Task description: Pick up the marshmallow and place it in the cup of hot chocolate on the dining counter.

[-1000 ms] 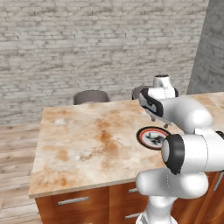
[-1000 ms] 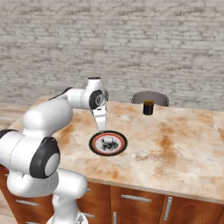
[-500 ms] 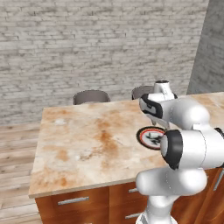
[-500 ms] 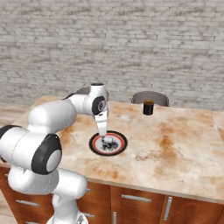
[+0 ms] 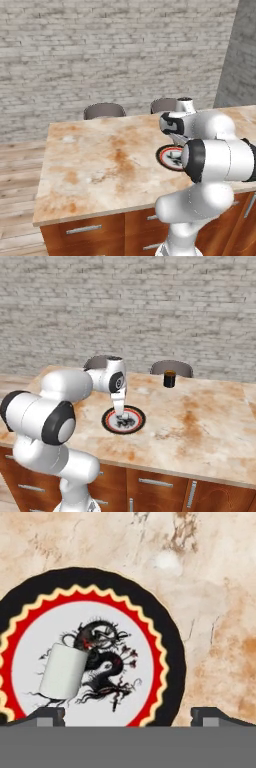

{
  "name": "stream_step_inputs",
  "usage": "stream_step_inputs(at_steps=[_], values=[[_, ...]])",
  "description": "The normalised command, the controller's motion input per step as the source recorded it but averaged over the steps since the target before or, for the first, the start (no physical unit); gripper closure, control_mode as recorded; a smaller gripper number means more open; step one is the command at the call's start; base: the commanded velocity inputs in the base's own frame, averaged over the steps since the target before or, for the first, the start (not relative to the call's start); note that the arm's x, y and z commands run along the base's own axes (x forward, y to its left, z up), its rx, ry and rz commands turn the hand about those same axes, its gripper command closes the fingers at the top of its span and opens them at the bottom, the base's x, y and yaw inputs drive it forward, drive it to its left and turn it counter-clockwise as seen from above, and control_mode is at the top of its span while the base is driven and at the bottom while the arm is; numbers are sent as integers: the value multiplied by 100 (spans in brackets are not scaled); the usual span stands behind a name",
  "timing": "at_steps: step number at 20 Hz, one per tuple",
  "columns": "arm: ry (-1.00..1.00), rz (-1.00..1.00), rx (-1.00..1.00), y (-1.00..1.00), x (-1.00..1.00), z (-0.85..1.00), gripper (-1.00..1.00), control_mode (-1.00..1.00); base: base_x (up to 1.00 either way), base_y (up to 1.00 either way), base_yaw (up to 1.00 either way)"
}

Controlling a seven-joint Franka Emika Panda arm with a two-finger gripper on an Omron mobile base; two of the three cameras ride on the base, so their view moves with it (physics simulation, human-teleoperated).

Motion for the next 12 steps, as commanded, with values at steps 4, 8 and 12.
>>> stream_step_inputs(at_steps=[4, 8, 12], values=[[0, -4, 2, -2, 12, -21, -100, -100, 0, 0, 0], [0, -1, 5, -5, 15, -16, -100, -100, 0, 0, 0], [0, 0, 5, -1, 18, -20, -100, -100, 0, 0, 0]])
